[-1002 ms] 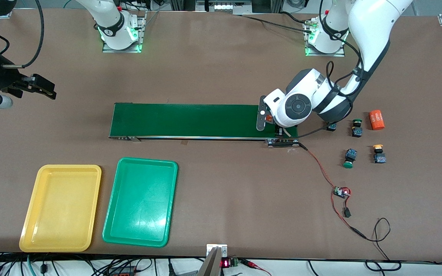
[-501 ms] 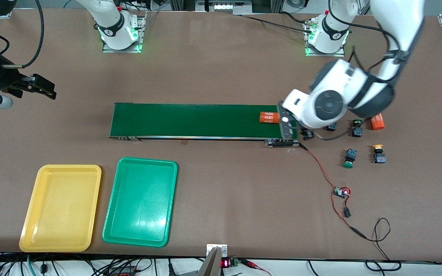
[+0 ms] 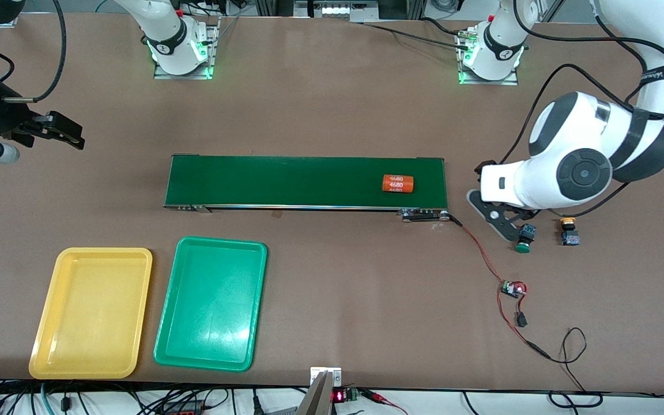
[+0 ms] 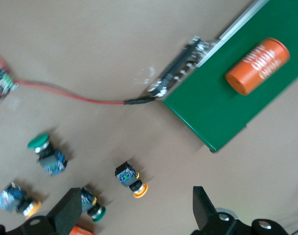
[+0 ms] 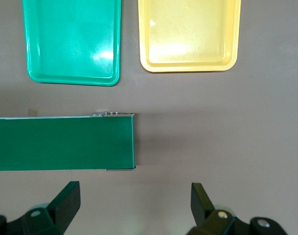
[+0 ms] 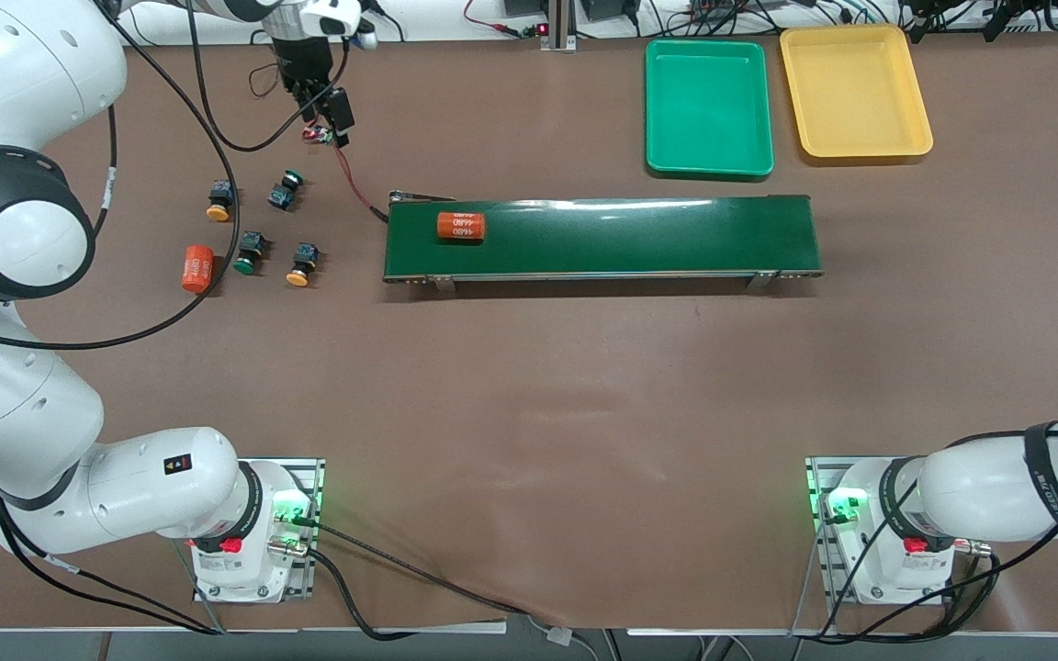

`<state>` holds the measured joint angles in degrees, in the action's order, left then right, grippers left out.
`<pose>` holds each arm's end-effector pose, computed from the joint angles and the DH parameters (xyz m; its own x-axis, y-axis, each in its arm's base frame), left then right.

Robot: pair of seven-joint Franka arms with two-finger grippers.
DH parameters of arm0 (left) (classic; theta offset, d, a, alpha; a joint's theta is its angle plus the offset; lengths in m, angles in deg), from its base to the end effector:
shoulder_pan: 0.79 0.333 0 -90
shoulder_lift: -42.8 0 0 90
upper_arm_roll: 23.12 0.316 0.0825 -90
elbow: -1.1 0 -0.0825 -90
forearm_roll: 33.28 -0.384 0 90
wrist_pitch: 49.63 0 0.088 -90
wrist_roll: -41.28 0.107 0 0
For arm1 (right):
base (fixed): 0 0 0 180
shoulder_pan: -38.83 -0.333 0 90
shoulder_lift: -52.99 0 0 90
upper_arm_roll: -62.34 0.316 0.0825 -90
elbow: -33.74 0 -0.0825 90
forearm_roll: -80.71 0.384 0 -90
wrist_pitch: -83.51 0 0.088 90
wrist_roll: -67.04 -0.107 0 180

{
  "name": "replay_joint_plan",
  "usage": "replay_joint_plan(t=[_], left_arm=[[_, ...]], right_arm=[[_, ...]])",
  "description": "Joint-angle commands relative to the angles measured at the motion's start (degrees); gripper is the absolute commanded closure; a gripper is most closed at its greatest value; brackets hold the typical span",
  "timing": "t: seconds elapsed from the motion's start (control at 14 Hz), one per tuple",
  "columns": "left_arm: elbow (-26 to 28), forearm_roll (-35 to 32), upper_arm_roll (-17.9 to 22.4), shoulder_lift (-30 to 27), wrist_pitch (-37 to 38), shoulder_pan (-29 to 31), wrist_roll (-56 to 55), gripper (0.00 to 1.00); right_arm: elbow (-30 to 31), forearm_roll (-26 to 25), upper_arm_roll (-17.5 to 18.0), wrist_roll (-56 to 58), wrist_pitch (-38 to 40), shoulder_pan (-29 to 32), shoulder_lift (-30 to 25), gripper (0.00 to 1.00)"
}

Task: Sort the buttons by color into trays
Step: 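Reach the left gripper down and grasp the green-capped button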

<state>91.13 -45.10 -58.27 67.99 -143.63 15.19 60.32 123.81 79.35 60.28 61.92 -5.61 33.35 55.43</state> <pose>0.6169 -0.1422 0.4037 0.7273 -0.6395 -0.2491 -0.6253 -0.7671 0.1437 0.5638 0.0315 0.5988 0.9979 -0.0302 -0.0566 -0.0285 -0.9991 0.0304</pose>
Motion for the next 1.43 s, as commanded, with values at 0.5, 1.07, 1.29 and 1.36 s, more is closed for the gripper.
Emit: replay_joint_plan(t=[0.5, 1.07, 1.29, 1.36], left_arm=[[-12.15, -0.92, 9.13, 10.74, 0.57, 1.33, -17.03, 0.0], [-3.74, -5.04, 13.97, 14.98, -9.41, 2.65, -15.55, 0.0], [5.81, -6.99, 13.97, 14.8, -21.97, 4.67, -12.99, 0.0], [8.9, -6.99, 13.97, 14.54, -25.85, 5.19, -12.98, 0.0]], right_arm=[[0.63, 0.58, 0.12, -0.76, -0.44, 0.12, -0.59, 0.0], [0.63, 0.58, 0.12, -0.76, -0.44, -0.06, -0.59, 0.0], [0.72, 0.58, 0.12, -0.76, -0.44, -0.06, -0.59, 0.0], [0.72, 0.58, 0.12, -0.76, -0.44, -0.06, -0.59, 0.0]])
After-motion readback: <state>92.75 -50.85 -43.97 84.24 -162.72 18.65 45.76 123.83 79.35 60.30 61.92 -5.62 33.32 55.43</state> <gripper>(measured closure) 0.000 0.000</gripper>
